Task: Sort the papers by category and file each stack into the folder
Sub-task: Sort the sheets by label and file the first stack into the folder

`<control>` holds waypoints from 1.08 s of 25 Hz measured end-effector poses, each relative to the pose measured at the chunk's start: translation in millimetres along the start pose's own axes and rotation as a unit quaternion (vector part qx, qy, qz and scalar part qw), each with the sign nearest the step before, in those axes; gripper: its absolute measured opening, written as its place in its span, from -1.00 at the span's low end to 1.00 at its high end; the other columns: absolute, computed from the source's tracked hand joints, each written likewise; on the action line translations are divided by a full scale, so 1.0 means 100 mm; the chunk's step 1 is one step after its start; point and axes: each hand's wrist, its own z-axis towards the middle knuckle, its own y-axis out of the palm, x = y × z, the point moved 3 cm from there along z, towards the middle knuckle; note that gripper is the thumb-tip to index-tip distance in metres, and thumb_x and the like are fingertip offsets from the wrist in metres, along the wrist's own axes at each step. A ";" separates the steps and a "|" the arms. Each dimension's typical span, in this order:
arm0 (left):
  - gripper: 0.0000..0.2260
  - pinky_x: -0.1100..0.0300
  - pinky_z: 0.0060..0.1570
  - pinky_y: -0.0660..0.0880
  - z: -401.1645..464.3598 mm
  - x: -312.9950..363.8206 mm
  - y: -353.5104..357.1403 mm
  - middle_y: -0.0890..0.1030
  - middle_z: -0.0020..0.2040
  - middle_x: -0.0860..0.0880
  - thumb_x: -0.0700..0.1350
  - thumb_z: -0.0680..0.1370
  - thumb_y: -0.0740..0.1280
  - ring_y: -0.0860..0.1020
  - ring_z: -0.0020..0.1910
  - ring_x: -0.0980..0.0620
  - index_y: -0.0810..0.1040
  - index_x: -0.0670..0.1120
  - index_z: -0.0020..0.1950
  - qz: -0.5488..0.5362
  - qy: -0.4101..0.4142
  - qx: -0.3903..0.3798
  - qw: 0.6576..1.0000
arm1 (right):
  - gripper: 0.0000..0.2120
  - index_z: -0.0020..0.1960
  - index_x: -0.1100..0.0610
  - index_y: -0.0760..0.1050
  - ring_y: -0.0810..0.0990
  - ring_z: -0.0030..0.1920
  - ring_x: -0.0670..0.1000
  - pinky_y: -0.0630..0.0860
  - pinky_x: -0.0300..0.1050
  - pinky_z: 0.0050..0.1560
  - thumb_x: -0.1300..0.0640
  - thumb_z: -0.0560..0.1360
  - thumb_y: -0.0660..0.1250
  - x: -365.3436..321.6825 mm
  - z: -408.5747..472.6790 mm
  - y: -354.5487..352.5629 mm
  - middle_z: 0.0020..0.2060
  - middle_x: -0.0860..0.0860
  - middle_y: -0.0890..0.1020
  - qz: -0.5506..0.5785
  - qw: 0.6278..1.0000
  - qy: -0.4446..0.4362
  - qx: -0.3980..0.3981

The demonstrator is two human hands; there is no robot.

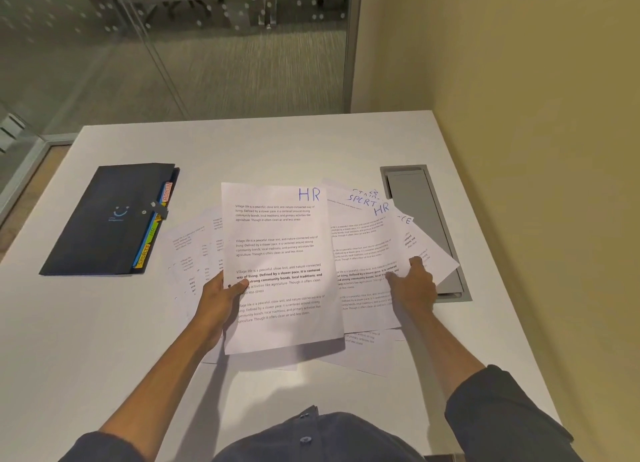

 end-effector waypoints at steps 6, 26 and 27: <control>-0.72 -0.06 0.21 0.48 0.00 0.05 -0.03 0.64 0.05 -0.01 -0.32 0.60 0.24 0.61 0.03 -0.03 0.49 -0.09 0.26 -0.010 0.013 0.010 1.000 | -0.72 0.26 0.17 0.52 0.61 0.05 0.18 0.48 -0.09 -0.06 0.10 0.59 0.32 -0.08 -0.03 -0.31 0.12 0.10 0.64 0.176 0.981 -0.085 0.022; -0.76 0.01 0.05 0.55 -0.13 0.27 0.16 0.68 0.05 0.01 -0.30 0.59 0.25 0.64 0.03 -0.05 0.55 -0.02 0.15 -0.055 0.026 -0.053 0.997 | -0.86 0.10 0.14 0.61 0.71 0.00 0.09 0.62 -0.03 0.02 0.22 0.55 0.38 -0.52 -0.42 -0.38 -0.01 0.03 0.73 0.453 0.875 -0.066 -0.156; -0.75 -0.02 0.09 0.54 -0.14 0.29 0.18 0.68 0.07 0.00 -0.30 0.59 0.25 0.64 0.05 -0.06 0.55 -0.02 0.17 -0.060 0.029 -0.059 0.996 | -0.87 0.10 0.15 0.61 0.70 0.02 0.09 0.61 -0.03 0.03 0.20 0.56 0.35 -0.57 -0.47 -0.32 -0.01 0.03 0.73 0.455 0.872 -0.068 -0.166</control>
